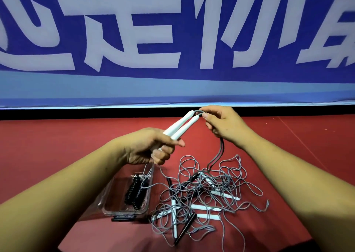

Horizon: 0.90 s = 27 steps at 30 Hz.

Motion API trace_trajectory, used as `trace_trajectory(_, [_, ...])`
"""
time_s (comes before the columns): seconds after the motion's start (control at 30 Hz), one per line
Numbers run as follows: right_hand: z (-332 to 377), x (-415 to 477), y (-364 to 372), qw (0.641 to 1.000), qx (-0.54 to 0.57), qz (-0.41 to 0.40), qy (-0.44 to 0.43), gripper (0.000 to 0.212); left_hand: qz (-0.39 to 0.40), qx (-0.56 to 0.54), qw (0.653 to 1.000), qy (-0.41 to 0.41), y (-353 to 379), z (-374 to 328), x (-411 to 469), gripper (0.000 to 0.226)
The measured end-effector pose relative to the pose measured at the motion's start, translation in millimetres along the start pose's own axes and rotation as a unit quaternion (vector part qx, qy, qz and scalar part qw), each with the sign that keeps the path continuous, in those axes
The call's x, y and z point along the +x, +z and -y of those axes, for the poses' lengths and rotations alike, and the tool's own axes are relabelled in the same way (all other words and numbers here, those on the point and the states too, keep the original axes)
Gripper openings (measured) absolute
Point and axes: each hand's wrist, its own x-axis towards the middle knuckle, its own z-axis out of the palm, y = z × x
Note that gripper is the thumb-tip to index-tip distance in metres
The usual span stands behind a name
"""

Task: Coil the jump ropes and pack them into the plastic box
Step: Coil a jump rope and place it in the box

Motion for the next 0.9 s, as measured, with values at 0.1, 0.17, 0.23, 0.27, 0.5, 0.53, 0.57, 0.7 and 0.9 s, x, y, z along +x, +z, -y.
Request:
trace_trajectory(0.1, [2.1, -0.2, 3.5, 0.998, 0.065, -0.011, 0.012, 0.019, -0.044, -0.002, 0.997, 0.067, 5.5, -7.6, 1.7, 0.015])
trace_trajectory(0.17, [-0.5, -2.0, 9.3, 0.997, 0.076, 0.006, 0.032, 0.023, -0.073, -0.060, 0.986, 0.134, 4.1, -15.1, 4.0, 0.014])
trace_trajectory(0.23, [-6.6, -7.6, 18.5, 0.992, 0.091, 0.052, 0.075, 0.023, -0.106, -0.131, 0.967, 0.191, -2.6, -23.0, 5.7, 0.019])
trace_trajectory(0.27, [-8.7, -10.3, 23.5, 0.989, 0.093, 0.077, 0.091, 0.023, -0.128, -0.160, 0.955, 0.215, -6.8, -25.6, 6.3, 0.020])
trace_trajectory(0.5, [13.4, -17.5, 64.0, 0.972, 0.129, 0.154, 0.120, 0.020, -0.287, -0.248, 0.886, 0.266, -29.6, -22.5, 12.5, 0.025])
trace_trajectory(0.53, [16.0, -19.5, 69.5, 0.975, 0.108, 0.162, 0.110, 0.019, -0.264, -0.254, 0.889, 0.274, -29.4, -23.4, 11.9, 0.024])
trace_trajectory(0.57, [18.0, -22.6, 74.3, 0.976, 0.091, 0.170, 0.100, 0.020, -0.242, -0.257, 0.892, 0.284, -28.7, -24.5, 11.6, 0.021])
trace_trajectory(0.7, [20.4, -28.1, 83.2, 0.974, 0.086, 0.169, 0.121, 0.023, -0.228, -0.253, 0.887, 0.312, -24.3, -28.9, 9.1, 0.018])
trace_trajectory(0.9, [25.4, -28.4, 90.1, 0.976, 0.068, 0.156, 0.138, 0.023, -0.226, -0.297, 0.886, 0.274, -19.8, -28.5, 4.8, 0.042])
